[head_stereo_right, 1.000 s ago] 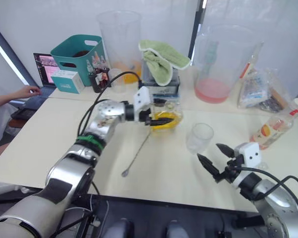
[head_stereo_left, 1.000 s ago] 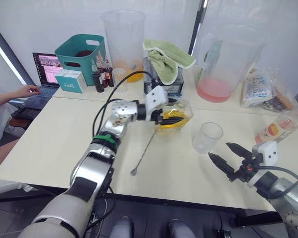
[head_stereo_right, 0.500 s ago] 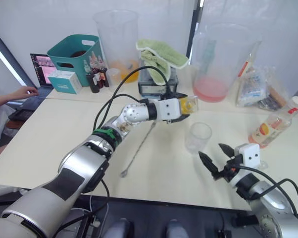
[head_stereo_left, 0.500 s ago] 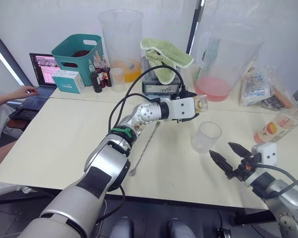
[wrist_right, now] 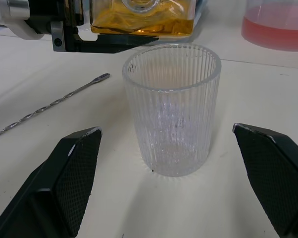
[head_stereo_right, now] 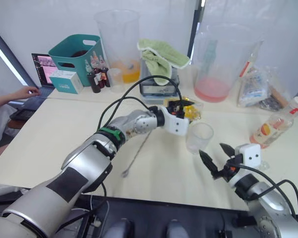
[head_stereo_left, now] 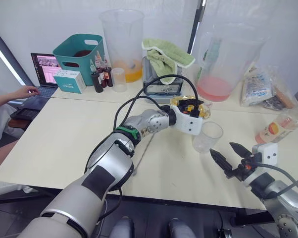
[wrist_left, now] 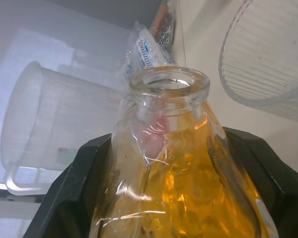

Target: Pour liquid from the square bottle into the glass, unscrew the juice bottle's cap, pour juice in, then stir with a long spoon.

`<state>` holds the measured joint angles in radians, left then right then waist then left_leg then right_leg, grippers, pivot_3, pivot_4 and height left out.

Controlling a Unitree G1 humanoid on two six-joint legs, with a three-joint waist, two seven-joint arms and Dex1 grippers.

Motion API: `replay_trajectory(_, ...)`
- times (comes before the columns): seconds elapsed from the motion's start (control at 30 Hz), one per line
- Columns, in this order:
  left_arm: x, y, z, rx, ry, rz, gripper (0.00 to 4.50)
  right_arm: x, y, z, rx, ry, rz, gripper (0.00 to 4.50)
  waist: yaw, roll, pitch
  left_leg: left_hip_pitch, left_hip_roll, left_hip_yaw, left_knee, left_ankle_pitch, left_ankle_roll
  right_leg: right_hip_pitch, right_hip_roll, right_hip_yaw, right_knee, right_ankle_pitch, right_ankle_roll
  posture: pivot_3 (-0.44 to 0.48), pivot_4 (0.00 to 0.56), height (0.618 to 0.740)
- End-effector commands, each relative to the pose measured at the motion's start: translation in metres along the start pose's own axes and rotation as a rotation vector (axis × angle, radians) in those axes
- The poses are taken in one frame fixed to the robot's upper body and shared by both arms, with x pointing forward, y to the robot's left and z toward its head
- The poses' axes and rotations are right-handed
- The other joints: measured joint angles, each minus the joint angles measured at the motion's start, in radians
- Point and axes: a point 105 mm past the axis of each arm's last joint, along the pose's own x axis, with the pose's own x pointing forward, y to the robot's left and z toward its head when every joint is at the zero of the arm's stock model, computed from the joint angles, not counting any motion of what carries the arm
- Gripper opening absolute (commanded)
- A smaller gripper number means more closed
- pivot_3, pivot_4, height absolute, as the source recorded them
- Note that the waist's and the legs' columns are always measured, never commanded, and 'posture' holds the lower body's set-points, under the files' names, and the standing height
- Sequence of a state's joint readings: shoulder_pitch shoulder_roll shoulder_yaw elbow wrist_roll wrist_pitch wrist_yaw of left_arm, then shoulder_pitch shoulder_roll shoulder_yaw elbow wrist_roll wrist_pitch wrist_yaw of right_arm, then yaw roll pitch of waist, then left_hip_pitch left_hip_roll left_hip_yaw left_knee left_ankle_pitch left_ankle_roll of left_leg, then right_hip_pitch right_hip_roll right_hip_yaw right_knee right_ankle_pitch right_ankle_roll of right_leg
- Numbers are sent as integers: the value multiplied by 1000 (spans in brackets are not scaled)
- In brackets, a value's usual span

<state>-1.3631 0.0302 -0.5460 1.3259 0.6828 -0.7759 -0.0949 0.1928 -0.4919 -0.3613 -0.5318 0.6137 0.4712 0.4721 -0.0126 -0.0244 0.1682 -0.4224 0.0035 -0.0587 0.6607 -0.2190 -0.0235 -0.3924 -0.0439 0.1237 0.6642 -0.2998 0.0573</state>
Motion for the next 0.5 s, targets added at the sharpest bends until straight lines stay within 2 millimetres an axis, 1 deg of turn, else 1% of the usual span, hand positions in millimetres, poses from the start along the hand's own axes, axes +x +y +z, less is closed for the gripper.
replay_trajectory(0.03, 8, 36, 22, 111, -80, 119, 2836, 0, 6, 11, -7, -40, 13, 4500, 0, 0, 0, 0, 0, 0, 0, 0, 0, 0, 0, 0, 0, 0, 0, 0, 150, 740)
replay_trajectory(0.27, 11, 33, 23, 184, -77, 116, 2836, -1, 7, 11, 8, -46, 6, 4500, 0, 0, 0, 0, -1, 0, 0, 0, 0, 0, -1, 0, 0, 0, 0, 0, 150, 740)
replay_trajectory(0.5, 15, 34, 26, 239, -73, 129, 2836, -1, 7, 12, 18, -46, 5, 4500, 0, 0, 0, -1, -2, 0, 0, 0, 0, 0, -1, 0, 0, 0, 1, 0, 150, 740)
